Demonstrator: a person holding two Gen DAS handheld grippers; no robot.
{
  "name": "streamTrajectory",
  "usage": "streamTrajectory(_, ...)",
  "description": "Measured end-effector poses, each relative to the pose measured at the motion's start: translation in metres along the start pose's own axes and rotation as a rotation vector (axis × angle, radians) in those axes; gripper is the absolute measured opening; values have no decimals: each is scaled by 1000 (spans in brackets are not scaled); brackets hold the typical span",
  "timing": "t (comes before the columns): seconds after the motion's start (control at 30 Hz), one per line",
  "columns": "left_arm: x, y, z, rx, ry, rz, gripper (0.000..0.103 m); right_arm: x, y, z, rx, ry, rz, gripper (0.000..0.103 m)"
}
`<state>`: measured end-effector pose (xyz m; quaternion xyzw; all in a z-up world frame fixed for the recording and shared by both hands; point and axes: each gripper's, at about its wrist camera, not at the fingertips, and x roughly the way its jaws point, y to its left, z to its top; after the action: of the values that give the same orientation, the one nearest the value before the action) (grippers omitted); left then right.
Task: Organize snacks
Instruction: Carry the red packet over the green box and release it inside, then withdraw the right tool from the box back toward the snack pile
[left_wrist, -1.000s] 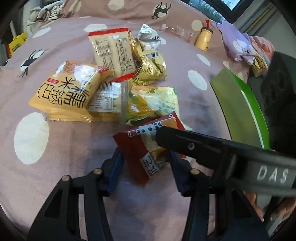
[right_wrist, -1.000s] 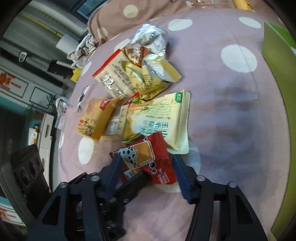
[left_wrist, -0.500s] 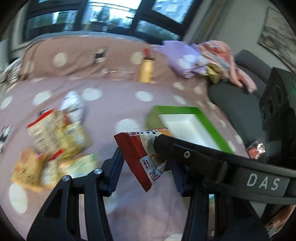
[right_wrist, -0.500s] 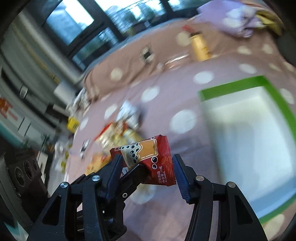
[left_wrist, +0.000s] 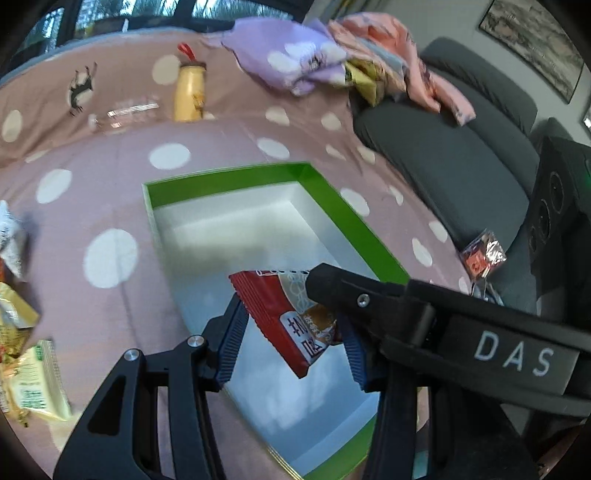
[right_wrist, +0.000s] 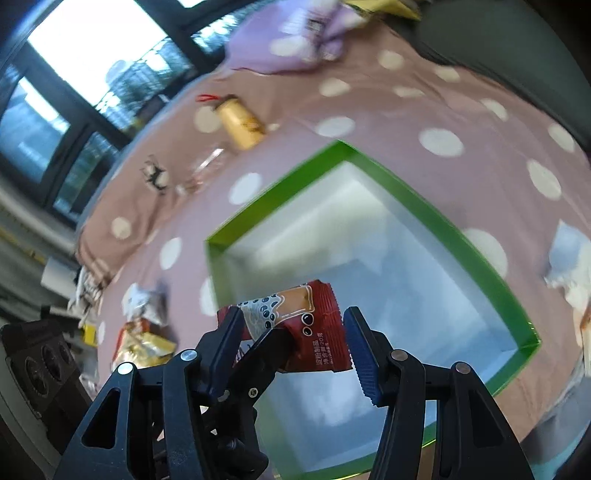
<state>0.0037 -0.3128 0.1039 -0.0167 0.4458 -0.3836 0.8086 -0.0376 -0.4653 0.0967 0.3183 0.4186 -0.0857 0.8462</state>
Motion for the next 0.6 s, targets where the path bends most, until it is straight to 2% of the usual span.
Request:
streamTrajectory(0.1, 14, -5, 1, 16, 35, 63, 50, 7, -18, 3, 61, 29, -30, 62)
streamTrajectory(0.2, 19, -3, -1, 15, 47, 90, 52, 7, -28, 5, 83, 14, -101, 66)
streamTrajectory(0.3, 25, 5, -4, -1, 71, 139, 53, 8, -32, 6, 92, 8, -103, 66)
streamTrajectory(0.4, 22, 8, -6, 4, 63, 123, 53, 11, -32, 7, 91, 7, -108, 66)
streamTrajectory(0.53, 22, 8, -9, 28, 66, 173, 44, 15, -29, 8, 77, 1, -125, 66)
streamTrajectory(0.6, 22, 12, -10, 27, 60, 189, 43, 21, -31, 8, 77, 4, -128, 66)
